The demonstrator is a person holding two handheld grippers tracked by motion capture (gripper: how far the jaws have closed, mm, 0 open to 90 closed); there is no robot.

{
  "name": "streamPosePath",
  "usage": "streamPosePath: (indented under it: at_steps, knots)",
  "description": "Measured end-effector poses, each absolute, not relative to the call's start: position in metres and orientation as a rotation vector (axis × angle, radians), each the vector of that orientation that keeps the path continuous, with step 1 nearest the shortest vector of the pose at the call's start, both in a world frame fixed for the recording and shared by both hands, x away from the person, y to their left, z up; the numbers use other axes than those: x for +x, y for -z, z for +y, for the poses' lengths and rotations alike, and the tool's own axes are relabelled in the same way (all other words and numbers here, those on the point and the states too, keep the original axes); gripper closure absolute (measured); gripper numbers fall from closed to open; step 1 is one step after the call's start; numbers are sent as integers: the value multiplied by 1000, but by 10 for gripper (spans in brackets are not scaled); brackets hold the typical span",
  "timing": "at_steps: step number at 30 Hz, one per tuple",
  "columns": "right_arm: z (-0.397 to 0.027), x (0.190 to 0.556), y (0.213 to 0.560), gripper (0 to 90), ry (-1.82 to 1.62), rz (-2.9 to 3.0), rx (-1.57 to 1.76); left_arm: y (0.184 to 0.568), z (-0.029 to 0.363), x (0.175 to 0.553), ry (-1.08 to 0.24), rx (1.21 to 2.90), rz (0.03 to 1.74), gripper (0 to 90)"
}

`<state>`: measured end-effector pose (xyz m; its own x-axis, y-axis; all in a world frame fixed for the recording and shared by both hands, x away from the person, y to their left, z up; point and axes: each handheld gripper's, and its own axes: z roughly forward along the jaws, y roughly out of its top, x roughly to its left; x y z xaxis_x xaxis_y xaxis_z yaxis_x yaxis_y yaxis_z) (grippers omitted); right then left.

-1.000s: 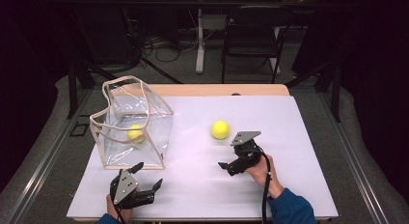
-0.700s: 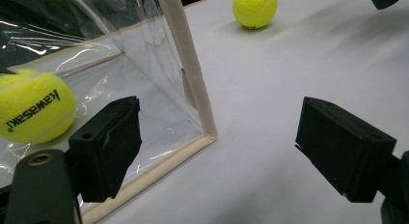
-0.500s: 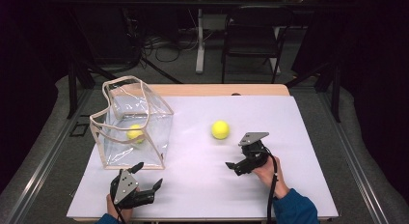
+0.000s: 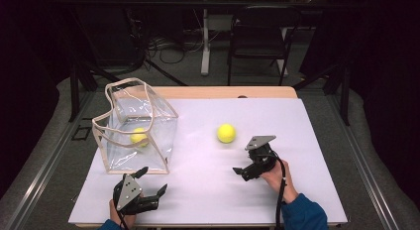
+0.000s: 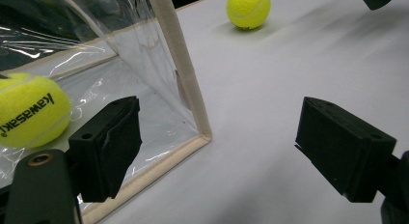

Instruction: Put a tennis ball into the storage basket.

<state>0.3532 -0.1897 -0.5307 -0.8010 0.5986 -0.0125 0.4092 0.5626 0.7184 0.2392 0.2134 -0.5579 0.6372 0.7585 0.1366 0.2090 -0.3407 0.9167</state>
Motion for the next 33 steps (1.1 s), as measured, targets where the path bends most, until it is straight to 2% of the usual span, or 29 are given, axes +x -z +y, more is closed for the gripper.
streamPosePath:
  at_steps: [16,33]
  knots:
    - [-197,354,519,0,-1068,2517,829,558,212,238,-703,1880,763,160]
    - [-193,377,513,0,-1049,2513,865,558,211,240,-704,1875,776,160]
